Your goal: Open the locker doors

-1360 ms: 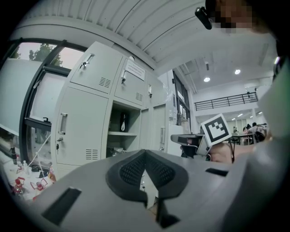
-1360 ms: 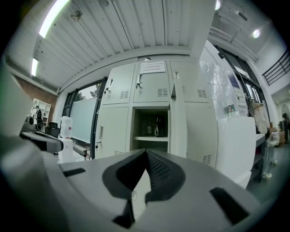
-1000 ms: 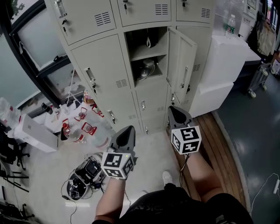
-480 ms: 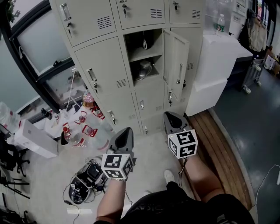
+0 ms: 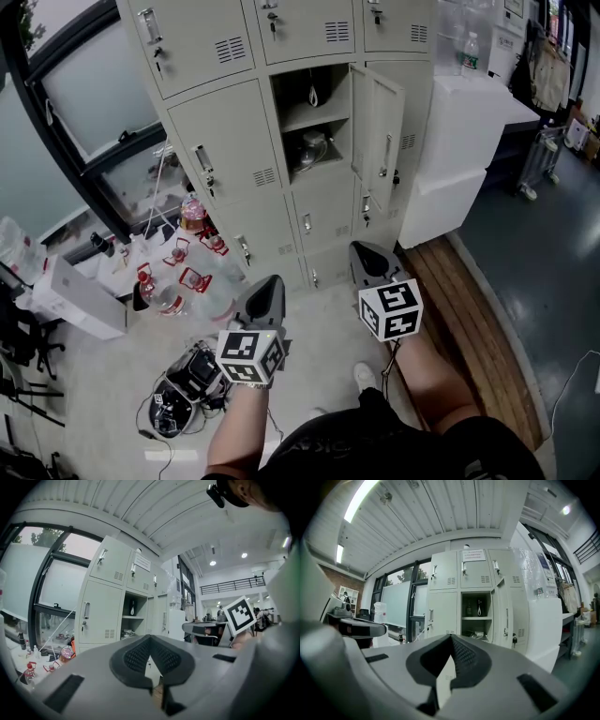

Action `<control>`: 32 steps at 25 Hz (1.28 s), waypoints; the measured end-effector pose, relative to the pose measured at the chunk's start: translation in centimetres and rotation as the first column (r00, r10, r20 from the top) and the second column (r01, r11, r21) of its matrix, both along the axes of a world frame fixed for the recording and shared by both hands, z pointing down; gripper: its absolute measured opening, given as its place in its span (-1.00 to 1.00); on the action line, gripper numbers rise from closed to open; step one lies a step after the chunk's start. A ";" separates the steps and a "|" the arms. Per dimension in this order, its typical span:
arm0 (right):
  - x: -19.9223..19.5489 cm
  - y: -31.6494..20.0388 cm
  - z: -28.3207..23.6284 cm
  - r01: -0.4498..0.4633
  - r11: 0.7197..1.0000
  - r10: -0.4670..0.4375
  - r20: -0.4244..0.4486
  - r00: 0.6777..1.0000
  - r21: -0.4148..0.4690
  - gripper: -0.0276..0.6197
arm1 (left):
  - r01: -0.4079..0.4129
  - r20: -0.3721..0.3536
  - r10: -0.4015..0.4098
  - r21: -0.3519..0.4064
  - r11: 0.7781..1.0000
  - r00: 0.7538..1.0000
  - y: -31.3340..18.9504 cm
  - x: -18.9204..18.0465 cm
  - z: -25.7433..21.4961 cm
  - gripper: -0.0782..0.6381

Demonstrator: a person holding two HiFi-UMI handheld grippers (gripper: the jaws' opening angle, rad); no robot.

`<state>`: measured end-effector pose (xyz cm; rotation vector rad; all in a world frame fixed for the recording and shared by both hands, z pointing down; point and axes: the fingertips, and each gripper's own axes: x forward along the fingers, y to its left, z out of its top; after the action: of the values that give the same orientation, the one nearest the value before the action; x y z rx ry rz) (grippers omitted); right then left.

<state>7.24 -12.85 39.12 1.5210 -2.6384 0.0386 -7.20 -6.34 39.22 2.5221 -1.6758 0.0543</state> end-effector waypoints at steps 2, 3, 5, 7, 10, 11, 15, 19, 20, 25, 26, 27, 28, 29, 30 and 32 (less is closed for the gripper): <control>0.0 0.2 0.0 -0.002 1.000 0.002 0.002 1.000 0.001 -0.91 | -0.003 0.008 0.003 -0.006 1.000 1.000 0.2 0.1 0.2 -0.79; 0.0 0.3 -0.1 -0.003 1.000 0.003 0.002 1.000 0.001 -0.91 | -0.004 0.012 0.004 -0.008 1.000 1.000 0.2 0.1 0.2 -0.79; -0.1 0.4 -0.1 -0.005 1.000 0.005 0.003 1.000 0.002 -0.91 | -0.005 0.012 0.005 -0.012 1.000 1.000 0.2 0.1 0.4 -0.79; -0.1 0.5 0.0 -0.006 1.000 0.006 0.003 1.000 0.002 -0.91 | -0.009 0.003 0.009 -0.010 1.000 1.000 0.3 0.1 0.4 -0.79; 0.0 0.5 -0.2 -0.010 1.000 0.010 0.002 1.000 0.006 -0.91 | -0.007 0.000 0.007 -0.001 1.000 1.000 0.3 0.1 0.1 -0.79; 0.0 0.5 -0.3 -0.012 1.000 0.012 0.002 1.000 0.007 -0.91 | -0.006 -0.004 0.006 0.002 1.000 1.000 0.2 0.0 0.0 -0.79; -0.2 0.5 -0.3 -0.011 1.000 0.011 0.000 1.000 0.008 -0.91 | -0.005 -0.022 0.005 0.006 1.000 1.000 0.2 -0.3 0.0 -0.79; -0.7 0.4 -0.2 -0.005 1.000 0.005 0.001 1.000 0.004 -0.91 | 0.002 -0.026 -0.002 0.003 1.000 1.000 0.2 -0.7 0.1 -0.79; -0.9 0.3 -0.2 -0.003 1.000 0.003 0.001 1.000 0.002 -0.91 | 0.005 -0.027 -0.005 0.002 1.000 1.000 0.2 -0.9 0.0 -0.79; -2.2 0.2 -0.1 0.017 1.000 -0.017 0.000 1.000 -0.002 -0.91 | 0.026 -0.032 -0.026 0.002 1.000 0.999 0.3 -2.2 0.1 -0.79; -2.5 0.3 -0.1 0.023 1.000 -0.023 -0.001 1.000 -0.002 -0.91 | 0.033 -0.035 -0.033 0.003 0.999 0.999 0.4 -2.5 0.1 -0.79; -2.8 0.3 -0.1 0.029 1.000 -0.029 -0.002 1.000 -0.001 -0.91 | 0.038 -0.037 -0.038 0.004 0.999 0.999 0.5 -2.8 0.1 -0.79; -3.2 0.4 -0.1 0.035 0.999 -0.035 -0.004 0.999 0.000 -0.91 | 0.044 -0.038 -0.044 0.005 0.999 0.998 0.6 -3.1 0.1 -0.79; -3.6 0.5 -0.2 0.041 0.999 -0.041 -0.006 0.999 0.002 -0.91 | 0.049 -0.038 -0.049 0.007 0.999 0.998 0.7 -3.4 0.0 -0.79; -4.0 0.6 -0.2 0.048 0.999 -0.048 -0.008 0.999 0.003 -0.91 | 0.055 -0.038 -0.055 0.009 0.998 0.998 0.9 -3.7 0.0 -0.79; -4.8 0.7 -0.3 0.061 0.998 -0.061 -0.009 0.998 0.005 -0.91 | 0.069 -0.038 -0.068 0.013 0.998 0.997 1.2 -4.5 0.0 -0.79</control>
<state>2.45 -12.10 38.86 1.4375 -2.6783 0.0201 -11.73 -5.13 39.18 2.4575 -1.7530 -0.0102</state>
